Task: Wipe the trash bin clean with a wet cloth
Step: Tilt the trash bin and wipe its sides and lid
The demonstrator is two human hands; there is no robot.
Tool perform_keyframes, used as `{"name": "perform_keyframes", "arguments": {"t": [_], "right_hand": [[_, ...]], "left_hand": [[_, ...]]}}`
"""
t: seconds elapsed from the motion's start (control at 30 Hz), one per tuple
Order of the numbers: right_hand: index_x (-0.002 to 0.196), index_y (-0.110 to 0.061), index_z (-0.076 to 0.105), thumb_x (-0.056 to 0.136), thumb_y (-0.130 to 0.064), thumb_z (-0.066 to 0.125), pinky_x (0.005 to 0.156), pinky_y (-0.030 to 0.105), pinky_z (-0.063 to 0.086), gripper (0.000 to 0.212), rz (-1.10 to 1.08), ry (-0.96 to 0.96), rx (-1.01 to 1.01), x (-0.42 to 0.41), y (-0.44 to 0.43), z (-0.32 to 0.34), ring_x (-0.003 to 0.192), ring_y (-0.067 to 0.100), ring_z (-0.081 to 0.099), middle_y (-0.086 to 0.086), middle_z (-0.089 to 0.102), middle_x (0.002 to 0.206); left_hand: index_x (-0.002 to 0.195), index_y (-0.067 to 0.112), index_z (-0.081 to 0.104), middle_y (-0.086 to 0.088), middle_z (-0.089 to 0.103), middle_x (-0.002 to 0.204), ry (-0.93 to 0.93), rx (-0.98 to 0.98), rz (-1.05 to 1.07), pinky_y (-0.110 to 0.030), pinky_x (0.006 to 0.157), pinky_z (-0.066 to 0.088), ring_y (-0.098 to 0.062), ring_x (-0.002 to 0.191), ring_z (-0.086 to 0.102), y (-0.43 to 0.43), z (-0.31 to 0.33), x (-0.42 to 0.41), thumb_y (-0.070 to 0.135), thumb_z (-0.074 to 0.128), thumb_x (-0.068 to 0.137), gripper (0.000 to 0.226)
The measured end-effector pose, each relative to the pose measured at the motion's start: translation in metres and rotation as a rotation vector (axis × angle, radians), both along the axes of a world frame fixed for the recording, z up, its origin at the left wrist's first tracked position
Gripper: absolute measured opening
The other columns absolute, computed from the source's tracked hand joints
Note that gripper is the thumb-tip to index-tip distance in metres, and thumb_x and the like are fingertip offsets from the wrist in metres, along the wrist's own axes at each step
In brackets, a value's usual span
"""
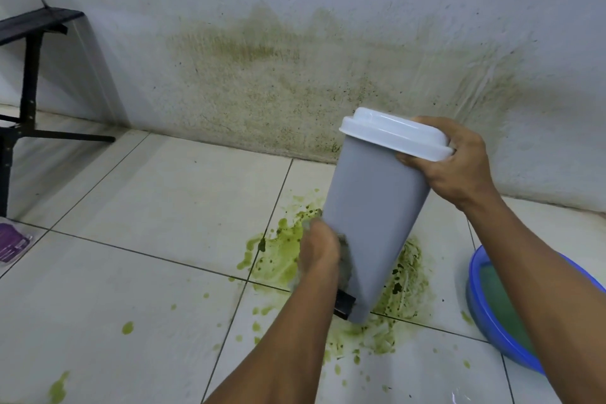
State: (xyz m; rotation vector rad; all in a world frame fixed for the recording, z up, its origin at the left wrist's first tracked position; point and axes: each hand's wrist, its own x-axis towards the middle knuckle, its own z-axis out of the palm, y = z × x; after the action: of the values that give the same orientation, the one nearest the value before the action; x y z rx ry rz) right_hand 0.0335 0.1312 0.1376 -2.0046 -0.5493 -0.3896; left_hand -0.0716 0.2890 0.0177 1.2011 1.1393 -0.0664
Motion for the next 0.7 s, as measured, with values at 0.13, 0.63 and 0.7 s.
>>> {"name": "perform_keyframes", "arguments": {"t": [0.13,0.63,0.7], "right_hand": [[0.116,-0.019,0.071,0.066,-0.021,0.092,0.093,0.033,0.053,0.055,0.010,-0.008,0.000,0.003,-0.004,0.000,0.107,0.015,0.064,-0.002,0.070,0.115],[0.116,-0.021,0.070,0.065,-0.022,0.093,0.086,0.006,0.042,0.056,0.068,-0.012,0.013,-0.010,-0.009,-0.002,0.107,0.004,0.060,-0.006,0.067,0.119],[0.117,-0.021,0.070,0.065,-0.021,0.092,0.086,0.006,0.041,0.056,0.076,-0.019,0.009,-0.011,-0.011,-0.002,0.107,0.001,0.059,-0.006,0.067,0.119]], "left_hand": [[0.134,0.027,0.060,-0.001,0.066,0.132,-0.285,0.526,-0.036,-0.053,0.113,0.038,-0.028,0.127,0.057,-0.030,0.034,0.010,0.053,0.031,0.106,0.048],[0.122,0.024,0.074,-0.005,0.074,0.123,-0.470,0.113,-0.187,-0.052,0.107,0.049,-0.028,0.118,0.067,0.007,0.056,0.028,0.064,0.032,0.098,0.062],[0.138,0.023,0.064,-0.003,0.067,0.136,-0.562,0.181,-0.128,-0.049,0.112,0.045,-0.025,0.129,0.060,0.000,0.073,0.037,0.063,0.034,0.092,0.068]]}}
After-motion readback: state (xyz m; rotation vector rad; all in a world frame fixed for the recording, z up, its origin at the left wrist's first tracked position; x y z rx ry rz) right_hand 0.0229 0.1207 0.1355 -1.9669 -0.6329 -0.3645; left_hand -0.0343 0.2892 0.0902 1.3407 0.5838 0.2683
